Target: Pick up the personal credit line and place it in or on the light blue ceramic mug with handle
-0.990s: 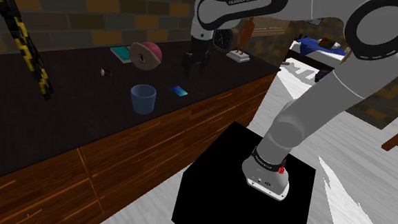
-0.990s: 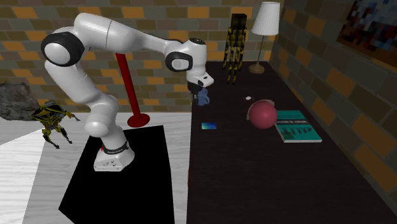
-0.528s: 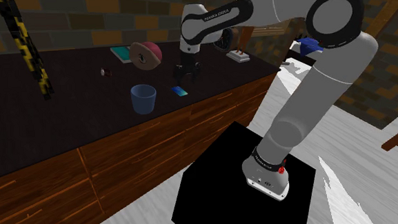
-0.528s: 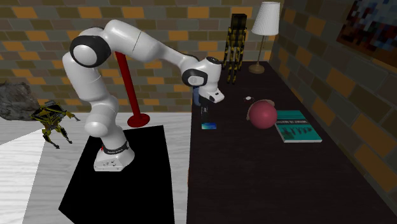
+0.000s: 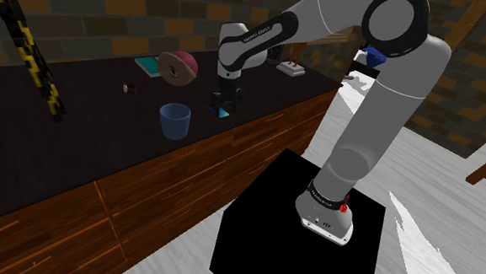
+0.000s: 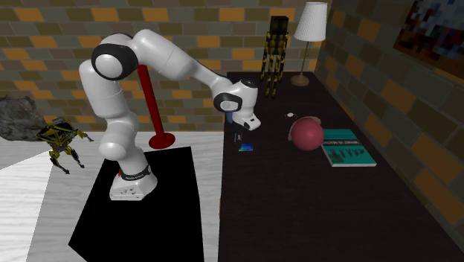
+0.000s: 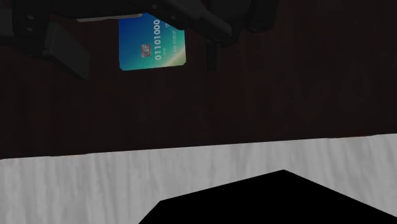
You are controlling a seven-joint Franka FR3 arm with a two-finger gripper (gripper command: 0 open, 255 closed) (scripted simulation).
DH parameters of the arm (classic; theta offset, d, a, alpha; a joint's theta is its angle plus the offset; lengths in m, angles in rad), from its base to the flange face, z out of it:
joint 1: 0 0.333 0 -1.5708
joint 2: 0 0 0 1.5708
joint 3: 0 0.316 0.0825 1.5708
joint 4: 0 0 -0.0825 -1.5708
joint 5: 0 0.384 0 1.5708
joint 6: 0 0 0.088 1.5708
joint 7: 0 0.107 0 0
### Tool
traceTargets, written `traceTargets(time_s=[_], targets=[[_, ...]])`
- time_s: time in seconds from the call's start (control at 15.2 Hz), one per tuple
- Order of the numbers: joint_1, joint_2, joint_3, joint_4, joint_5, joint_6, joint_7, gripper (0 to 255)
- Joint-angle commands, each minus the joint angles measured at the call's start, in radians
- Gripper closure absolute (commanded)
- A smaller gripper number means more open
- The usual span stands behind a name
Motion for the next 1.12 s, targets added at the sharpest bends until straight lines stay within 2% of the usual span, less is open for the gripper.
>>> traceTargets(time_s=[0.0, 0.46, 0.53, 1.06], targets=[[0.0, 0.007, 0.0, -0.001, 0.0, 0.008, -0.001, 0], [0.0, 0.007, 0.0, -0.001, 0.0, 0.008, -0.001, 0], [0.0, 0.007, 0.0, -0.001, 0.0, 0.008, -0.001, 255], [0.0, 0.008, 0.0, 0.003, 0.0, 0.006, 0.001, 255]])
